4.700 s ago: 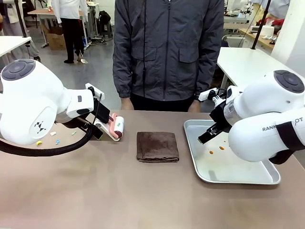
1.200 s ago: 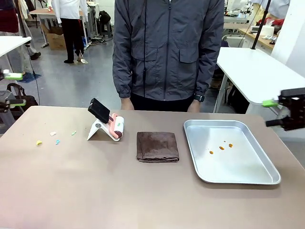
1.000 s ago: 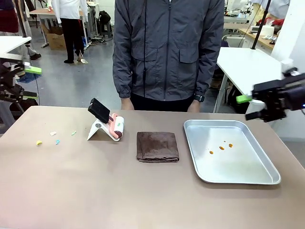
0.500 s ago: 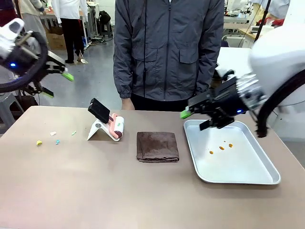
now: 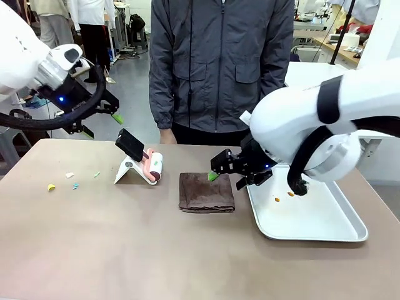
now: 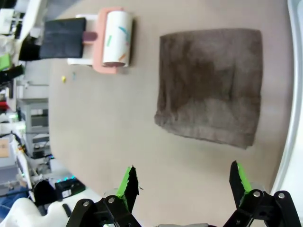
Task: Clean the surface of the table.
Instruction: Hold the Lint Roller with your left hand and the towel with your right hand.
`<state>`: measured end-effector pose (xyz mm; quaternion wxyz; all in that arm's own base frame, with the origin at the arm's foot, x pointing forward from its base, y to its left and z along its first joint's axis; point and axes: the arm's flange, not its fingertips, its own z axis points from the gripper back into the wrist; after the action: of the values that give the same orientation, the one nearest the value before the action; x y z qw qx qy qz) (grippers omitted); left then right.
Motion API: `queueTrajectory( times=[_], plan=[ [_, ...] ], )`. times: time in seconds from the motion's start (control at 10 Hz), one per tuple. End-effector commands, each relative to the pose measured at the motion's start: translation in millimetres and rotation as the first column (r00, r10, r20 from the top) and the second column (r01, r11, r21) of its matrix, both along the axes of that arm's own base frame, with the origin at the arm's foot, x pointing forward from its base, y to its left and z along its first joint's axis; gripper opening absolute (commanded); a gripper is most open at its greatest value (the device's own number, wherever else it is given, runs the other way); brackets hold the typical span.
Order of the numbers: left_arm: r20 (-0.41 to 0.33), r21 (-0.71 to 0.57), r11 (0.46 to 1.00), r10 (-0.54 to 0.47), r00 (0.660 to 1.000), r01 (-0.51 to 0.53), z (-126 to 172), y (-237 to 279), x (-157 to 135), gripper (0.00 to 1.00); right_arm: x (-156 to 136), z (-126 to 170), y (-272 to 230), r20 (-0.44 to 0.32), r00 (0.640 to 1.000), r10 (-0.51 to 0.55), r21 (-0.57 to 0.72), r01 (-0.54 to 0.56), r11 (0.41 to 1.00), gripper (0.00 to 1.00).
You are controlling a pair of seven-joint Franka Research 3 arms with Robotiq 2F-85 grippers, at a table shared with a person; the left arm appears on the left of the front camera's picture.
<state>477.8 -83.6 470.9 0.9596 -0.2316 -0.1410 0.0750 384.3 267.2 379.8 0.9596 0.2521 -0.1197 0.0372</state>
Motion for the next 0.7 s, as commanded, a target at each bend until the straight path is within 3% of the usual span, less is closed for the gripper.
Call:
queueTrajectory(
  times=[0.0, 0.2, 0.4, 0.6],
  plan=[
    [-0.020, -0.003, 1.000, -0.001, 1.000, 0.001, -4, 1, 9, 1.00, 13, 5, 7, -0.021, 0.999, -0.037, -0.017, 0.036, 0.999, 1.00],
    [-0.030, -0.027, 0.999, -0.022, 0.999, 0.021, -12, -1, 18, 1.00, 17, -2, 6, -0.028, 0.999, -0.041, -0.034, 0.040, 0.999, 1.00],
    [-0.028, -0.062, 0.997, 0.038, 0.999, -0.040, -15, 4, 24, 1.00, 14, -7, -2, -0.025, 0.999, -0.020, -0.024, 0.019, 1.000, 1.00],
    [-0.033, -0.011, 1.000, 0.002, 0.999, -0.002, -17, -1, 15, 1.00, 14, -7, -2, -0.025, 0.999, -0.020, -0.024, 0.019, 1.000, 1.00]
  ],
)
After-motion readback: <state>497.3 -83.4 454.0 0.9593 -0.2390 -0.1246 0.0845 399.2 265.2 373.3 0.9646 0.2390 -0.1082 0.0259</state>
